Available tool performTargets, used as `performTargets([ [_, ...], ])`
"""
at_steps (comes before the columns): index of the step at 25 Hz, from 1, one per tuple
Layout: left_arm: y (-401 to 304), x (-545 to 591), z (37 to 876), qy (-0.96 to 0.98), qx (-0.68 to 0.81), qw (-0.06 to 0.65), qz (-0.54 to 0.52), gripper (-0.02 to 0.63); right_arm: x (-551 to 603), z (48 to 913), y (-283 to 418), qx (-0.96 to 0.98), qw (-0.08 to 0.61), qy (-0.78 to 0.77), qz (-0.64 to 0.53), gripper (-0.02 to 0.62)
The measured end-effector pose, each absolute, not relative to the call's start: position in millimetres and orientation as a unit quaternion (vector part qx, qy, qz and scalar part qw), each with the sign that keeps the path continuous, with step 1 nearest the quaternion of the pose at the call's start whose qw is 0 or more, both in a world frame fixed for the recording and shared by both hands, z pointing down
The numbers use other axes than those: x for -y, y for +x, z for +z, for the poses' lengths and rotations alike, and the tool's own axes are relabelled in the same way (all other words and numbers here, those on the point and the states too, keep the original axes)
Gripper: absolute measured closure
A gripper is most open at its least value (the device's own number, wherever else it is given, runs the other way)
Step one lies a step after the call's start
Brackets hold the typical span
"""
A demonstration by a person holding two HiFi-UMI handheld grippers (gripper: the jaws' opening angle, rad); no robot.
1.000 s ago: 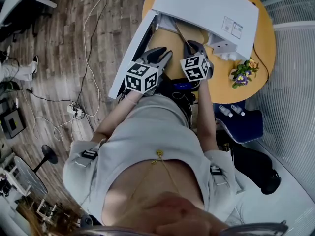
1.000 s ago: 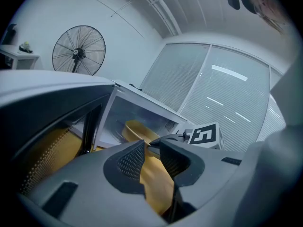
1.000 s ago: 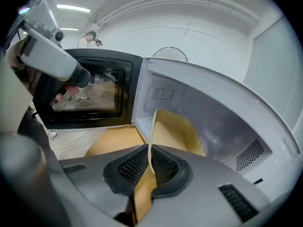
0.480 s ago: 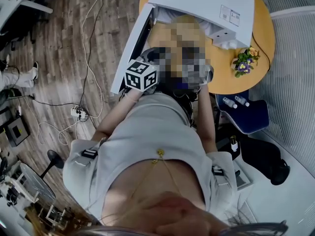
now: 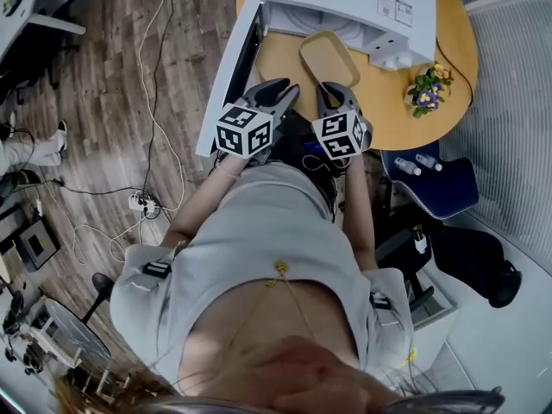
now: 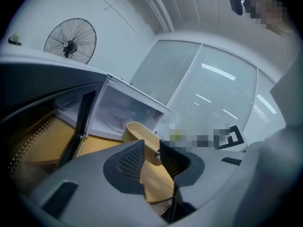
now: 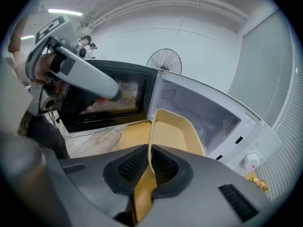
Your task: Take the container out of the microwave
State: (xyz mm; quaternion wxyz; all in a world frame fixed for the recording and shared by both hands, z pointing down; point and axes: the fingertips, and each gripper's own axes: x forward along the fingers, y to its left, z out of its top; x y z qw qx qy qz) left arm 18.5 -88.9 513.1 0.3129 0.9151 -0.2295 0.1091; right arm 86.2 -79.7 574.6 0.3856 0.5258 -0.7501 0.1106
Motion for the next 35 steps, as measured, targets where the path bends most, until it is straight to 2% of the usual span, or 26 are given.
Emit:
performTargets([
  [13, 27, 80, 515, 0.918, 0.220, 0.314, 0.104, 0.503, 60, 571, 89, 0.749, 0.385, 0.529, 0.106, 0.563],
  [22, 54, 77, 503, 0.916, 0.225, 0.326, 0.063, 0.503, 53, 570, 100, 0.769, 0.384, 0.501, 0.102, 0.563],
  [35, 67, 52, 499, 0.892, 0.296, 0.338, 0.046, 0.503, 35, 561, 112, 0.805, 0.392, 0.436, 0.086, 0.563],
])
